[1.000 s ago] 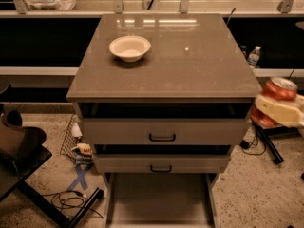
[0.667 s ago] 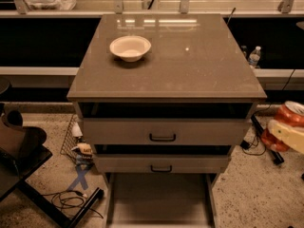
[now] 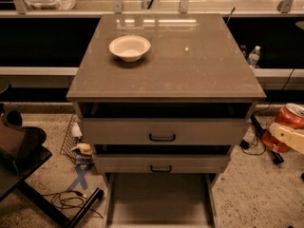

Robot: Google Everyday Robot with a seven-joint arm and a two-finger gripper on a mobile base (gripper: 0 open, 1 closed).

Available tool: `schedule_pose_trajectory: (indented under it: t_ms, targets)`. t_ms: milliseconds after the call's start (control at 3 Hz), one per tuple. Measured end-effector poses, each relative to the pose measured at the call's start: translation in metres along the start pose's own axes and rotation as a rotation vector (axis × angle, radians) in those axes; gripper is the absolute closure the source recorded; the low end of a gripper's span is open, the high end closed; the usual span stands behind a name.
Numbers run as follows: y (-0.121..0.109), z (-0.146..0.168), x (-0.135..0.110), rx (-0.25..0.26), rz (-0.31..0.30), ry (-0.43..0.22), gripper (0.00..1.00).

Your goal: Place coke can into bottom drawer

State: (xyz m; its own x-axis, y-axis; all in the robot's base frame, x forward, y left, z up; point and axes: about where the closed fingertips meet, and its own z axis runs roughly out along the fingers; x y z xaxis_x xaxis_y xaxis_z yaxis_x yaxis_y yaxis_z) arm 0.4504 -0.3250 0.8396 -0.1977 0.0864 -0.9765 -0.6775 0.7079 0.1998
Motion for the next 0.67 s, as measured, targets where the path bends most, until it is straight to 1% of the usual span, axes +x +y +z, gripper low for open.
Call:
schedule_pose_trajectory:
  t_ms: [333, 667]
  targets:
    - [0.000, 0.011, 0.010, -0.025, -0.007, 0.012, 1.00]
    - [0.012, 0.018, 0.045, -0.108, -0.019, -0.003, 1.00]
